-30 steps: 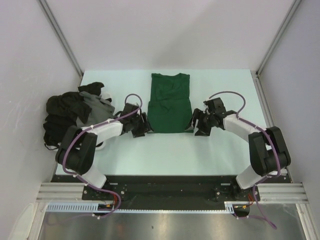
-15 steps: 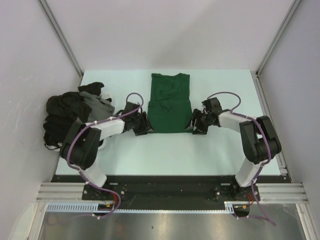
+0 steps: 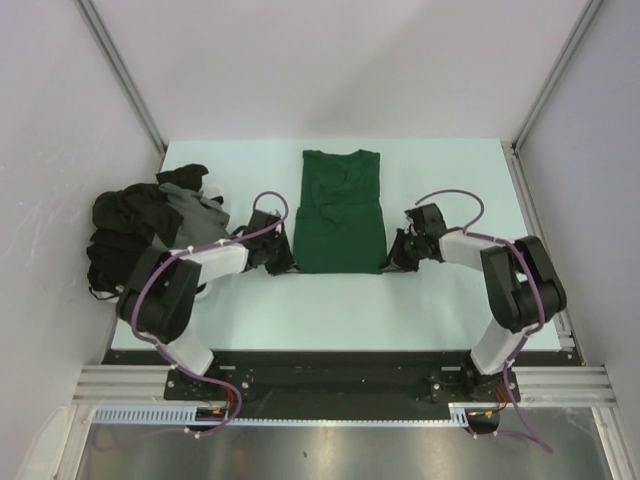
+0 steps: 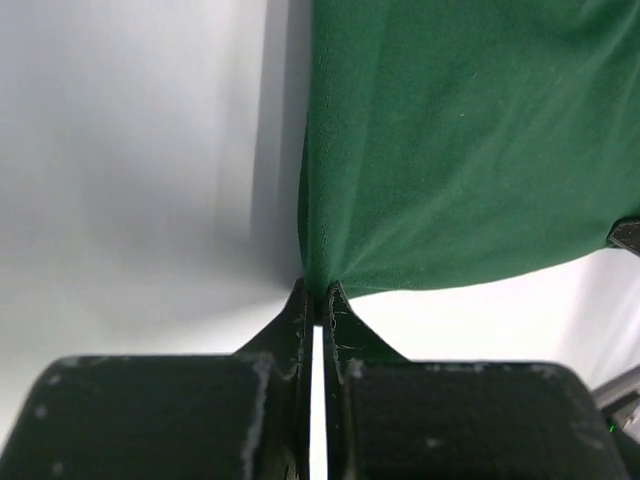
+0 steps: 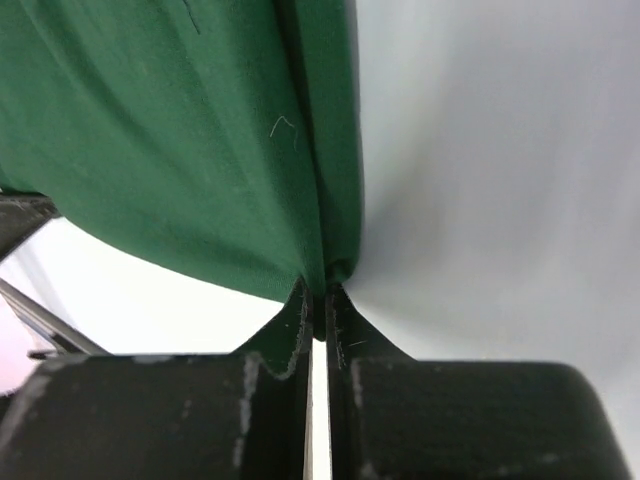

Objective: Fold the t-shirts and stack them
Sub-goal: Grab one side of the 2/3 rectangular tshirt with both arms, then fold the long partially folded tshirt into a neat square

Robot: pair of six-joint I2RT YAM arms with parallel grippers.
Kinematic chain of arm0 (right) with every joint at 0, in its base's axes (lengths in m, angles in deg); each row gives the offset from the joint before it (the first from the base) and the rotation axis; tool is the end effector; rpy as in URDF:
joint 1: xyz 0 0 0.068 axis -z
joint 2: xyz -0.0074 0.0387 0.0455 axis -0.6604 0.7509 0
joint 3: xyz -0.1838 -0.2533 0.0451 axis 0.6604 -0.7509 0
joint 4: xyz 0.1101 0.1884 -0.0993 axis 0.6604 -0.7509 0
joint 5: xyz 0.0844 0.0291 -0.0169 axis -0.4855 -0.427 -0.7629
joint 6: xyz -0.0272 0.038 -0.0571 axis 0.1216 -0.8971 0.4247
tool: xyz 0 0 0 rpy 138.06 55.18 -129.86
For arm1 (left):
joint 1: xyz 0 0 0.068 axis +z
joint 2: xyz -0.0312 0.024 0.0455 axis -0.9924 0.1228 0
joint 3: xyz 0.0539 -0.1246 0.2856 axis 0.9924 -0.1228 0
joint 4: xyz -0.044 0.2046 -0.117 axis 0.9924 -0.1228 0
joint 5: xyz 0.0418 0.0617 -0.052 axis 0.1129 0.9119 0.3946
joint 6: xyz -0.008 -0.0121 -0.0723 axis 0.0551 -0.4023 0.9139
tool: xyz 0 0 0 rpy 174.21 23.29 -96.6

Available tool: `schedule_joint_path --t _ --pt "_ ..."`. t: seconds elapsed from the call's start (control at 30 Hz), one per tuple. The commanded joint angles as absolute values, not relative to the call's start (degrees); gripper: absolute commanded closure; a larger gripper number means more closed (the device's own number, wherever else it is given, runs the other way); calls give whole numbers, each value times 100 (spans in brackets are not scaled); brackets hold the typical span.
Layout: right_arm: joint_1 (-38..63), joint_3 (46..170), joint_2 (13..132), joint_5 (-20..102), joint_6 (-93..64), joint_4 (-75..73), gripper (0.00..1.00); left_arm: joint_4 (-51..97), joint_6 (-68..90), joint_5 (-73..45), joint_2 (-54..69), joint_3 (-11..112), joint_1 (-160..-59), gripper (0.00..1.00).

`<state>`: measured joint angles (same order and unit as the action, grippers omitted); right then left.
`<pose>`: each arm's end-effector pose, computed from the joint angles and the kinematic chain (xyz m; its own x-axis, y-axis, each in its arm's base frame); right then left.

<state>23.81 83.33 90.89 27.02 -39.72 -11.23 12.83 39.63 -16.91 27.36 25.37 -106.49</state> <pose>0.3072 0.1211 0.1799 -0.9386 0.2203 -0.2655 0.0427 0.8378 0.5442 0.2852 -0.1370 0.1857 -0.8963 -0.2986 -0.3279 -0.1137 0.8694 -0.4809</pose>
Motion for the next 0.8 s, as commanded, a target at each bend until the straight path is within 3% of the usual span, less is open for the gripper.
schedule_joint_path --t 0.0,0.27,0.43,0.6,0.77 --pt "2375 7571 8154 2916 -3797 -1788 100 799 3982 -1600 1932 1746 -10842 100" --pt "1902 6200 5570 2977 -4859 -2667 100 -273 4772 -1266 -438 795 -11571 100" --pt "1558 6102 4190 3083 -5536 -3492 100 -1266 5477 -906 -1522 847 -12196 100" --pt "1408 6627 3748 3232 -5740 -3958 100 -1873 5610 -450 -2060 1496 -12390 100" --pt "1444 7603 4256 3742 -5380 -4153 100 -2103 5031 97 -1604 2672 -12346 100"
